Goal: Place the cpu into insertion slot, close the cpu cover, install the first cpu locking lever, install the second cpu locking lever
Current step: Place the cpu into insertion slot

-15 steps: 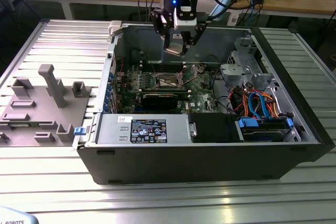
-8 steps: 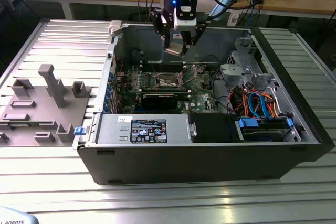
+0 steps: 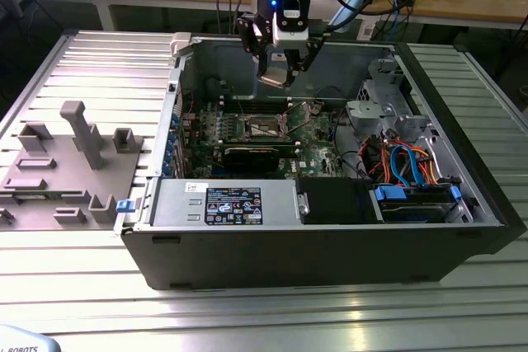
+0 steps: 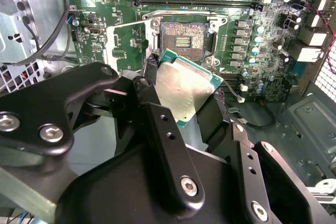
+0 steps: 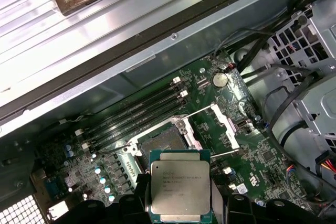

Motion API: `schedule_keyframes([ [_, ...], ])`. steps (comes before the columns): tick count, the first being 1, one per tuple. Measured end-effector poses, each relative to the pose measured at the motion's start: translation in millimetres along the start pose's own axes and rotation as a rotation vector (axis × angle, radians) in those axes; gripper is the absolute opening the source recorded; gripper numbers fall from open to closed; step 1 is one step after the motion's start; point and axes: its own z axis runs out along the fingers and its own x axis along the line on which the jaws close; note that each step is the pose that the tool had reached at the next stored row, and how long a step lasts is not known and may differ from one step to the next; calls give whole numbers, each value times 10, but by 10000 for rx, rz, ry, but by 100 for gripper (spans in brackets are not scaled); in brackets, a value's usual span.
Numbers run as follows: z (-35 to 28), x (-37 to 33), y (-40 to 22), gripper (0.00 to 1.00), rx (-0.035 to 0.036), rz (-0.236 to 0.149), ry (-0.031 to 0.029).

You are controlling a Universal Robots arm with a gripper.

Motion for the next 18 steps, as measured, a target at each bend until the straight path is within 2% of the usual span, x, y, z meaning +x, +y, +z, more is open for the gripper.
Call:
schedule_keyframes([
  [18,0,0,0,54,-1,157,-10],
])
